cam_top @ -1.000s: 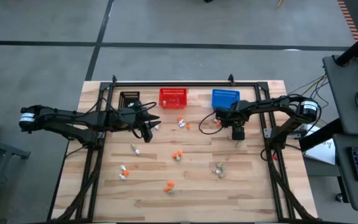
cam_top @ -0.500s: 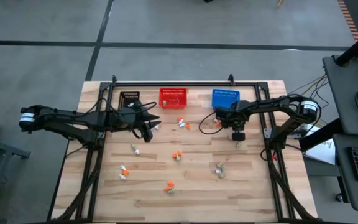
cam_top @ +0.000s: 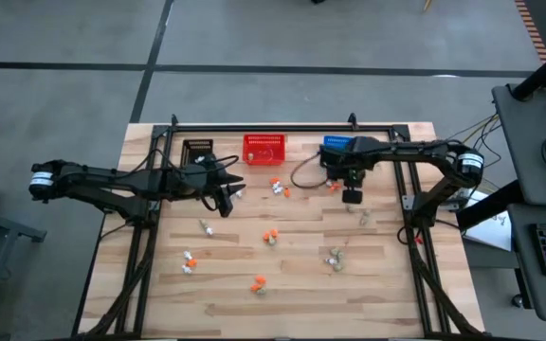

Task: Sort Halloween decoration
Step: Put the orange skeleton toy into the blue bin

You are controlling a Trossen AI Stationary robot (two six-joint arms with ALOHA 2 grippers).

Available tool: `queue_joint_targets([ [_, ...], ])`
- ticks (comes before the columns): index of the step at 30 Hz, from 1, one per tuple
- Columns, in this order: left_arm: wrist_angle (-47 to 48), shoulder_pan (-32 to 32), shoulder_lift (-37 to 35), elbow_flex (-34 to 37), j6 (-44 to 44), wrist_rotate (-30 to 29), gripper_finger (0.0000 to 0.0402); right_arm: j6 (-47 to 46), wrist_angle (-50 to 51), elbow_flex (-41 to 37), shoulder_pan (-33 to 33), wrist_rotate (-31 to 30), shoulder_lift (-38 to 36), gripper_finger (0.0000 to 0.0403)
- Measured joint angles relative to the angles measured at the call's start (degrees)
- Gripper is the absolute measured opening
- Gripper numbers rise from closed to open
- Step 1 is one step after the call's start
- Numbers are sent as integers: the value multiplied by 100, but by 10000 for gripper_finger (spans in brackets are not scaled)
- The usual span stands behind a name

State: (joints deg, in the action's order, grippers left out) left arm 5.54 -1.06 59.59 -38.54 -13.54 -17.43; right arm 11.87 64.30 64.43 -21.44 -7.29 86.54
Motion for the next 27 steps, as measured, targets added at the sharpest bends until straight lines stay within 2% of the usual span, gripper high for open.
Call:
queue_joint_targets([
  [6, -6, -2, 0, 0, 26, 0, 87, 168, -35, 1217, -240, -21, 107, 12],
  [14, -57, -7, 0, 0, 42, 0, 87, 641, 31, 2344, -885, -20, 947, 12],
  [21, -50, -4, 0, 0, 42, 1, 87, 1022, 451, 2620, -1531, -28, 1743, 12],
  [27, -44, -4, 0, 0, 42, 1, 87, 1055, 685, 2534, -1984, -24, 1967, 12],
])
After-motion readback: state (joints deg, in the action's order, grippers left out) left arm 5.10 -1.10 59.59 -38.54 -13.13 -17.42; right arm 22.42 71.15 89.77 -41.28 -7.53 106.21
